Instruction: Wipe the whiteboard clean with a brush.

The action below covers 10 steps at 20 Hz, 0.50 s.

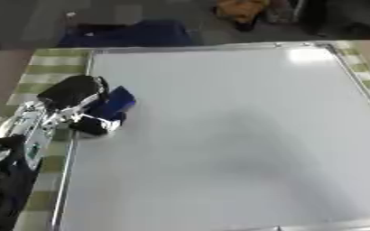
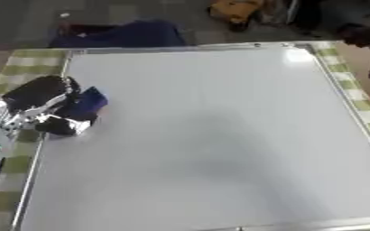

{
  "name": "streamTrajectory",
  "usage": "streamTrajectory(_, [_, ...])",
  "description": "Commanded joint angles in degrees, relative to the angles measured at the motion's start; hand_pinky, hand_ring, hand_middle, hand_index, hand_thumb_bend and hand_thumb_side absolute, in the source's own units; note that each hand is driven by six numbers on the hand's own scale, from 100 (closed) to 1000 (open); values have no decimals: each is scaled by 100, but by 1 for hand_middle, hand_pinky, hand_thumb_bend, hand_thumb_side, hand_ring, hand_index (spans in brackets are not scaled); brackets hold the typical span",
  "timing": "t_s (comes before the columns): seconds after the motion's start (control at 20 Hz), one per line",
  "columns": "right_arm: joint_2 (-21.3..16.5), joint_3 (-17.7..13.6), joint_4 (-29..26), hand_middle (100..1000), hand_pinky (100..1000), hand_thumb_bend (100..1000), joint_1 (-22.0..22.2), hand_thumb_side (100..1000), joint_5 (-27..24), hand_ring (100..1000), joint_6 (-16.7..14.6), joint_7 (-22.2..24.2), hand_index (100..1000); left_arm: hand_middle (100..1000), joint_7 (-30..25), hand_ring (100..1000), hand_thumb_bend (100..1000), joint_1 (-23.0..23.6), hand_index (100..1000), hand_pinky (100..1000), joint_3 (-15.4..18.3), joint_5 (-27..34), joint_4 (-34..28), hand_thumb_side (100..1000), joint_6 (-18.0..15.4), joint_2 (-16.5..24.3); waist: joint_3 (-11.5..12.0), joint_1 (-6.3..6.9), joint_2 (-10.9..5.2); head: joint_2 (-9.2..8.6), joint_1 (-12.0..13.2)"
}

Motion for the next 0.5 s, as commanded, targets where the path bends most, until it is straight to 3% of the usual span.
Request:
streamTrajectory(0.05, [-109,-51,-81,453,734,210,-50,954,-25,580,12,0,262,192,-93,426,100,34,141,588,-131,-14,-39,480,-77,-184,-27,-30,-110,-50,28])
streamTrajectory(0.5, [-90,-61,-81,453,734,213,-68,954,-42,580,16,2,261,186,-379,419,100,149,141,577,-237,118,-329,489,-162,-531,-54,-38,-93,-23,35])
